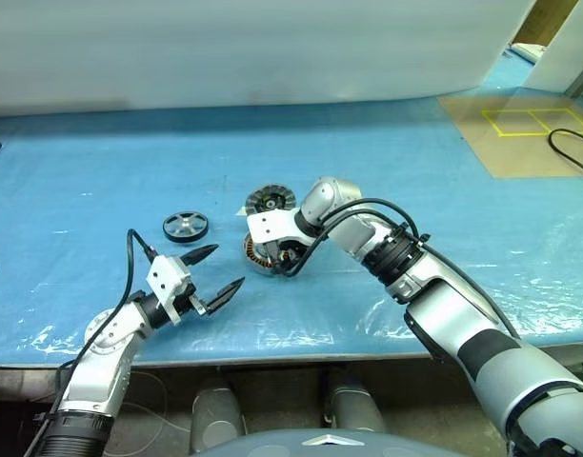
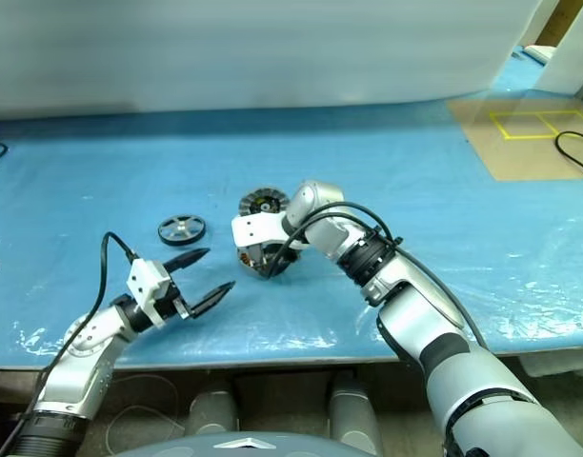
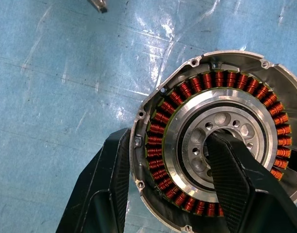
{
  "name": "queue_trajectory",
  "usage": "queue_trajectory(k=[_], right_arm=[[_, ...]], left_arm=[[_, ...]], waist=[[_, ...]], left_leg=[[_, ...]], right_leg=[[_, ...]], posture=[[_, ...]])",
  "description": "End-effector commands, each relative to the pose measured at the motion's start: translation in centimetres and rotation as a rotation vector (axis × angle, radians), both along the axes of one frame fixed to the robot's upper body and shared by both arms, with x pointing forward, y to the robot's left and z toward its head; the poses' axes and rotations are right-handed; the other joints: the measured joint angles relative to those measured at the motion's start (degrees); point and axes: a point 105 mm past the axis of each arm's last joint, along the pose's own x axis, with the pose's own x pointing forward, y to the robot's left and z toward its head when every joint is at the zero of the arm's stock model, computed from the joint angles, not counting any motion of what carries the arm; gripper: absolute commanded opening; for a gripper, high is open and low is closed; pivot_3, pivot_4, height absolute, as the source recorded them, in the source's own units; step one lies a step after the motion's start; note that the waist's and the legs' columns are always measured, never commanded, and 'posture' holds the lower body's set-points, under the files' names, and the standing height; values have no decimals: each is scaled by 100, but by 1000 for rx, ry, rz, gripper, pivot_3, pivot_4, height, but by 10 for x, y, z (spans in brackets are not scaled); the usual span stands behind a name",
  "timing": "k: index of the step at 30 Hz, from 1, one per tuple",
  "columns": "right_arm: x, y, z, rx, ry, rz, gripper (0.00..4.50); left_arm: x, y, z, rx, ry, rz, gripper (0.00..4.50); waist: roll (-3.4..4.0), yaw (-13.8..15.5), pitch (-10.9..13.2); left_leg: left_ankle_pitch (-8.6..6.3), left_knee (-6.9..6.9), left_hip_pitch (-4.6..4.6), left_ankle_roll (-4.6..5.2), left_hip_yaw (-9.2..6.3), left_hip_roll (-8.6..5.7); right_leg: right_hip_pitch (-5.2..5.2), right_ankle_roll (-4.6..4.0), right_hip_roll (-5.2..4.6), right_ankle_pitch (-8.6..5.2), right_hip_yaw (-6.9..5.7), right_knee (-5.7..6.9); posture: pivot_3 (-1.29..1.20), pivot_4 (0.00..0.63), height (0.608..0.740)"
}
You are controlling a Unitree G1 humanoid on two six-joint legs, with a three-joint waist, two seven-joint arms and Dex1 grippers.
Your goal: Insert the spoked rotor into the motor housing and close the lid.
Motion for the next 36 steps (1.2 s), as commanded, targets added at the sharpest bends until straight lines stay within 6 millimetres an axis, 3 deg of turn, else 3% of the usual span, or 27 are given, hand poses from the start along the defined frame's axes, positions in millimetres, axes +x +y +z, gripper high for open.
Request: queue_trajectory(k=[1,6,12,16,24,29,36], right_arm=[[-1,-8,-21,-46,33,-22,2796],[-1,2,-7,59,72,-55,4340],[1,-1,24,230,180,-134,4340],[-8,-14,47,376,260,-113,4340],[-16,-41,73,563,215,-98,4340],[-13,-53,84,704,158,-162,4340],[4,-94,81,888,125,-462,4340]], left_arm=[[1,-1,16,2,-53,-11,4500],[2,-1,17,11,-50,-20,4500],[6,-6,17,13,-44,-50,4500],[8,-10,16,13,-38,-71,4500],[10,-13,15,18,-29,-100,4500],[9,-15,14,18,-26,-112,4500],[8,-15,15,16,-26,-116,4500]], waist=[[1,2,-2],[4,2,-2],[7,28,1],[7,39,1],[7,21,2],[7,37,2],[7,65,2]], left_leg=[[0,-1,2,0,0,0],[0,-7,-12,0,0,-3],[7,-6,-53,-10,0,-4],[14,-2,-87,-21,1,-5],[13,-10,-82,-23,0,0],[13,-4,-77,-21,1,-2],[13,-1,-79,-23,1,-8]], right_leg=[[0,0,0,0,0,0],[-15,-2,1,1,1,-4],[-42,-2,5,1,-3,-20],[-58,-2,3,2,-9,-36],[-61,-1,8,2,-10,-31],[-60,-1,6,2,-5,-26],[-56,0,4,1,-3,-32]], posture=[[0,150,740],[0,150,740],[0,150,740],[0,150,740],[0,150,740],[0,150,740],[0,150,740]])
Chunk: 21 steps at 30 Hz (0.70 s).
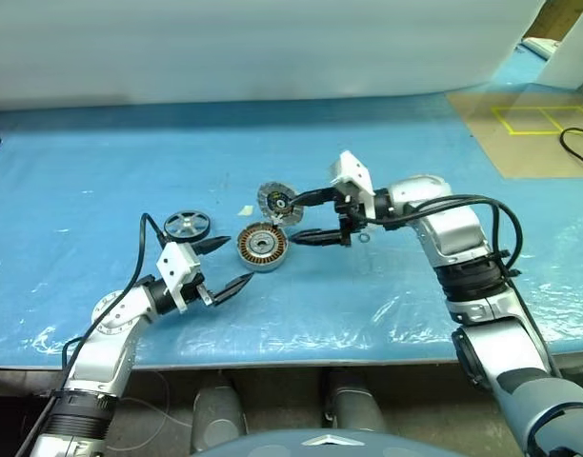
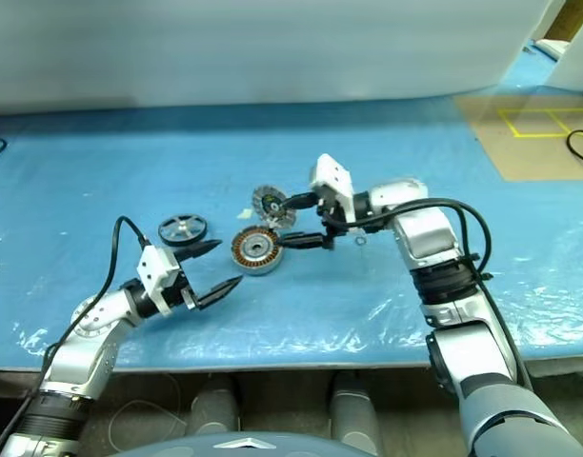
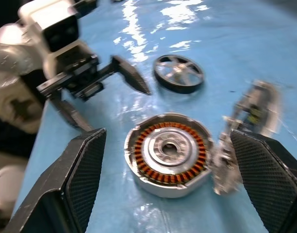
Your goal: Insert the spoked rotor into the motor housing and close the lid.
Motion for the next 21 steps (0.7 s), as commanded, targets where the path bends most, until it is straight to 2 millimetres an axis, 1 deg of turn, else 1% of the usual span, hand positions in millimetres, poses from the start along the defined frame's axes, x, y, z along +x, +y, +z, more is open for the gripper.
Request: queue_trajectory(k=[1,3,6,8,12,17,21], right_arm=[[2,-16,13,84,-45,-98,4340],[3,-27,10,118,-39,-162,4340],[3,-46,-4,132,-28,-264,4340],[4,-53,-8,148,-27,-311,4340],[6,-78,-44,16,-34,-424,4340],[14,-105,-73,-93,-33,-546,4340],[18,-115,-85,-118,-20,-597,4340]], left_arm=[[-1,0,7,-6,-23,-10,4500],[0,0,7,-6,-23,-11,4500],[1,-1,9,-8,-27,-20,4500],[2,-2,10,-9,-30,-22,4500],[2,-2,11,-11,-32,-26,4500],[1,-2,10,-11,-27,-28,4500],[1,-2,9,-10,-23,-28,4500]], waist=[[0,-1,0],[0,-4,0],[0,-3,0],[1,-10,0],[1,-17,0],[1,-40,0],[1,-40,1]], left_leg=[[0,0,0,0,0,0],[0,-2,0,0,0,0],[0,-4,0,0,0,0],[0,-4,0,-1,0,-1],[0,-4,2,0,0,-2],[0,-4,0,0,0,-4],[0,-5,-1,0,0,-4]], right_leg=[[0,0,0,0,0,-1],[0,0,1,0,0,-3],[0,1,1,-1,0,-5],[0,2,0,-1,1,-6],[0,2,0,-1,2,-6],[1,3,-1,-2,4,-10],[0,4,-1,-3,3,-12]], posture=[[0,150,740],[0,150,740],[0,150,740],[0,150,740],[0,150,740],[0,150,740],[0,150,740]])
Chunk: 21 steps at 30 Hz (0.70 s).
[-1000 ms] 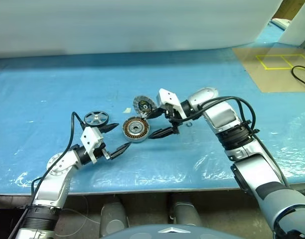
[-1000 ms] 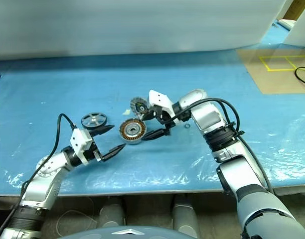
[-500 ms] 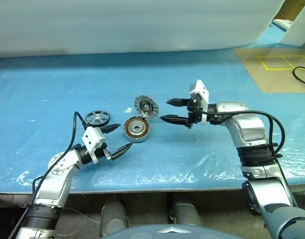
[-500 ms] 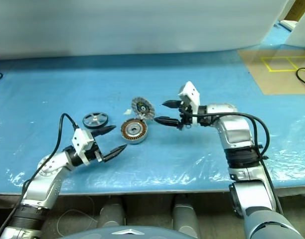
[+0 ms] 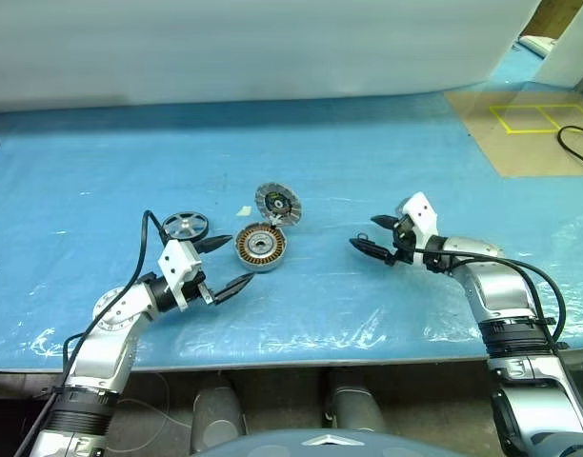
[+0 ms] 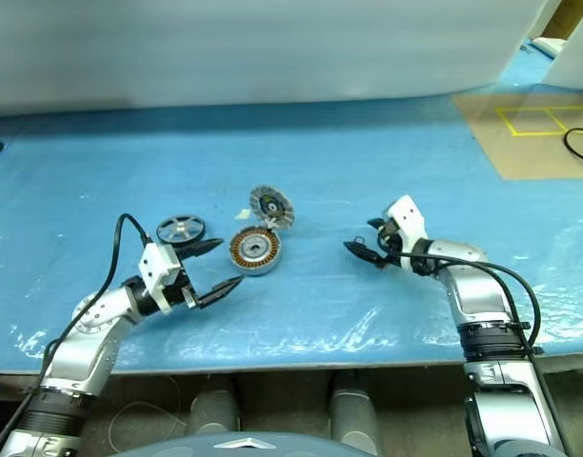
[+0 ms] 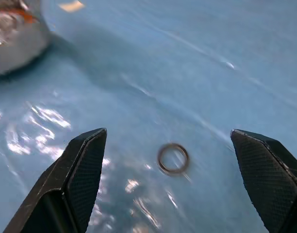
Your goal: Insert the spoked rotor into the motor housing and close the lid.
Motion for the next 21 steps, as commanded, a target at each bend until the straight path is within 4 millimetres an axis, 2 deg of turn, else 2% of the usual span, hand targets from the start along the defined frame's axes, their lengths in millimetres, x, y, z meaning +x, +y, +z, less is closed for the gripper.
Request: queue_trajectory(k=[1,8,15,21], right_arm=[[5,-6,1,-19,-32,-28,4340],[6,-12,-13,-41,2,-45,4340],[-4,-9,-18,-59,32,32,4340],[-6,-5,-17,-61,23,54,4340]], left_arm=[[-1,0,7,-11,-24,-6,4500],[-1,1,8,-9,-28,0,4500],[-2,3,6,-6,-21,3,4500],[-1,2,5,-3,-16,2,4500]], waist=[[0,-2,0],[0,4,0],[0,11,0],[0,4,0]], left_leg=[[0,0,-1,0,0,0],[-5,1,2,9,0,0],[-7,1,4,12,0,1],[-8,1,6,15,0,1]], right_leg=[[0,0,0,0,0,-2],[6,0,-1,0,-1,-3],[8,0,0,0,-2,-4],[10,0,0,0,-2,-4]], posture=[[0,150,740],[0,150,740],[0,150,740],[0,150,740]])
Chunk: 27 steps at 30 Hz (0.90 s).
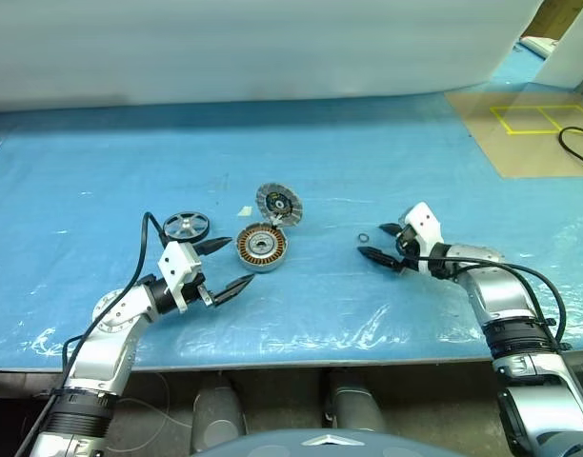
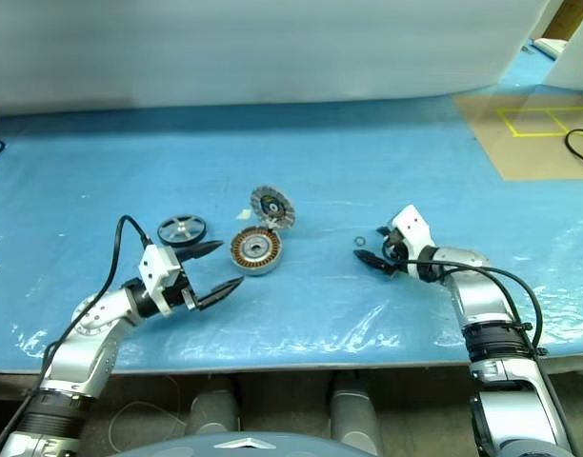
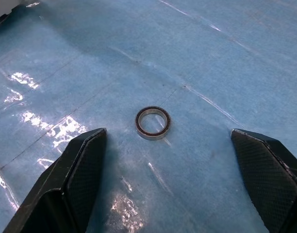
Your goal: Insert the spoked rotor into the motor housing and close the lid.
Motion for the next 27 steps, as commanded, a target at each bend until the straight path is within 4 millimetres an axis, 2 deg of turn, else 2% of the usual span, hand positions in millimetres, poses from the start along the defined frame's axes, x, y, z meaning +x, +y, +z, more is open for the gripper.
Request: queue_trajectory(k=[1,17,27], right_arm=[[-4,5,-5,-12,17,29,4340],[1,21,-1,-7,-13,57,4340],[-1,12,-5,-30,3,46,4340]], left_arm=[[0,2,7,-4,-29,-2,4500],[-1,1,5,-3,-21,0,4500],[-1,3,5,0,-20,5,4500]], waist=[[0,-4,0],[0,-17,0],[0,-9,0]], left_leg=[[0,0,1,0,0,0],[-4,-1,5,6,0,0],[-3,-2,2,5,0,0]], right_leg=[[1,0,0,0,0,0],[2,0,0,0,1,0],[2,1,0,0,0,-6]], posture=[[0,150,740],[0,150,740],[0,150,740]])
